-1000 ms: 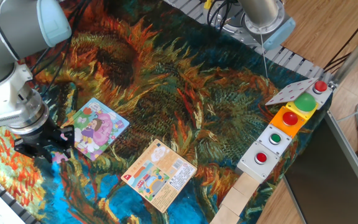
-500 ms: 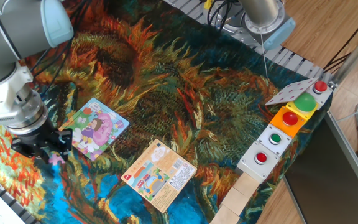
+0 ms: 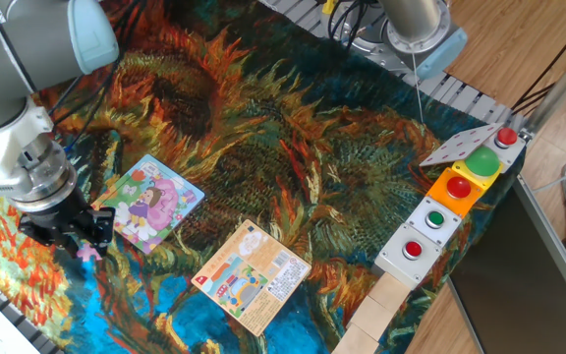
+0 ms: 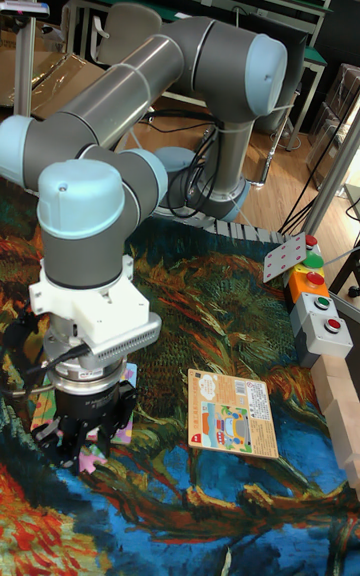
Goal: Assemble one piece of a puzzle
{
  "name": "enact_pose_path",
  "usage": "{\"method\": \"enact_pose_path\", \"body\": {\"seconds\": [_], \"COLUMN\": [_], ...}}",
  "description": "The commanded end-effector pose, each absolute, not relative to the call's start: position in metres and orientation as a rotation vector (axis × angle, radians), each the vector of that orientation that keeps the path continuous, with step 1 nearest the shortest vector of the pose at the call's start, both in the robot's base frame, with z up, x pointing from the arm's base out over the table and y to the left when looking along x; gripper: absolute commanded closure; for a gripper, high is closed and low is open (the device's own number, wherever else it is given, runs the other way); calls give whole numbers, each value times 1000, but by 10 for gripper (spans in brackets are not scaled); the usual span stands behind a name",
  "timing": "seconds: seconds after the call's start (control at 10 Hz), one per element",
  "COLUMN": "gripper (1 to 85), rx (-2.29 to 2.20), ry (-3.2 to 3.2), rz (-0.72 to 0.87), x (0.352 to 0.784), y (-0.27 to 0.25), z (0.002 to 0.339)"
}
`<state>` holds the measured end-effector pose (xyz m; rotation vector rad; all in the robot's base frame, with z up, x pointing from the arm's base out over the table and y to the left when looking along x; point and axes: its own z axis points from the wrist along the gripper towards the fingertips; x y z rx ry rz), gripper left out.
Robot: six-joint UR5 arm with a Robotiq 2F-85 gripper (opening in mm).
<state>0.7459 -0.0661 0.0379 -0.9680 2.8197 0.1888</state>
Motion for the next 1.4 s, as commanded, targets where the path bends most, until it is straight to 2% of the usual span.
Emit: {"method": "enact_pose_path", "body": {"seconds": [0.0, 0.5, 0.8, 1.3], "gripper": [843, 843, 843, 843], "rx": [-822, -781, -848, -791], "ry": [2853, 2861, 2862, 2884], "rz": [232, 219, 145, 147], "x": [731, 732, 731, 730], "y": [-56, -57, -70, -70], "z": [45, 44, 42, 42]}}
